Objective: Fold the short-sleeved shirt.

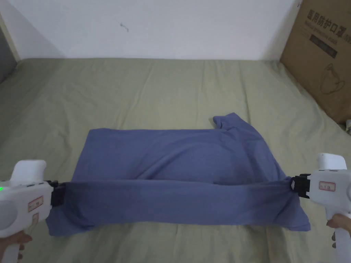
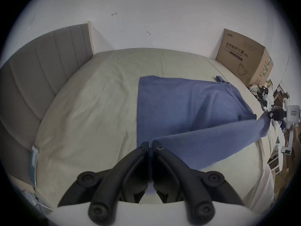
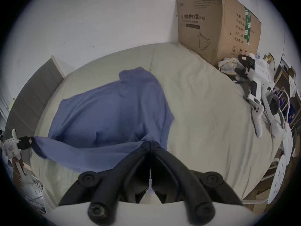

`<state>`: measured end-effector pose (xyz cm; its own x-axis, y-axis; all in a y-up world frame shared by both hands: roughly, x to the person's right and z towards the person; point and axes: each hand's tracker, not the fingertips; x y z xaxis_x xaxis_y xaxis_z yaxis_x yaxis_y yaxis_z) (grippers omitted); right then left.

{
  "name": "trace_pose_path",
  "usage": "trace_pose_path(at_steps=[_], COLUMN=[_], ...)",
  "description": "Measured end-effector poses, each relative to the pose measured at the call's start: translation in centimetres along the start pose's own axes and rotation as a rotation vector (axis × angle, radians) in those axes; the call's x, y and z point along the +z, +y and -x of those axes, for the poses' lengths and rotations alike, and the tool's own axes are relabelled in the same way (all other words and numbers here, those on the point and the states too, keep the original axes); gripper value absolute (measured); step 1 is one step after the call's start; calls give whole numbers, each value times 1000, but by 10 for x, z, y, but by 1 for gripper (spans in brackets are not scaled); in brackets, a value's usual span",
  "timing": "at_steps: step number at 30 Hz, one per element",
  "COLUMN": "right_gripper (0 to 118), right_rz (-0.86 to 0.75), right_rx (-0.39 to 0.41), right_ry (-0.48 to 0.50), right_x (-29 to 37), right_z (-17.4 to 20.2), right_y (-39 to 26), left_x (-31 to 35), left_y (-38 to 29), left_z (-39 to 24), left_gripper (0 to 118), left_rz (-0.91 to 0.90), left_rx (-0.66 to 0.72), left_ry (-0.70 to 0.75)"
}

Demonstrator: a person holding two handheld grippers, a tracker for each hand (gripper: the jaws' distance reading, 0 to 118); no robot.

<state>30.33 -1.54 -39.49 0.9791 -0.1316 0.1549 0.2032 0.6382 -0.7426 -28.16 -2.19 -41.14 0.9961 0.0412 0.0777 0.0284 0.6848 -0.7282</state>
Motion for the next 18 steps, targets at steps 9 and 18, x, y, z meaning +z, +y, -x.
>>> trace_pose_path(at_steps=[9, 18], right_gripper=[12, 74], right_rz=[101, 41], right_rx=[61, 63], right_ry=[-59, -57], right_x=[-77, -49], right_z=[19, 20], right_y=[21, 21], left_x=[-88, -49], left_y=[12, -3], left_z=[-4, 8], left_gripper=[50, 111], left_rz=[154, 82], left_rx=[-37, 63], left_ry=[33, 53])
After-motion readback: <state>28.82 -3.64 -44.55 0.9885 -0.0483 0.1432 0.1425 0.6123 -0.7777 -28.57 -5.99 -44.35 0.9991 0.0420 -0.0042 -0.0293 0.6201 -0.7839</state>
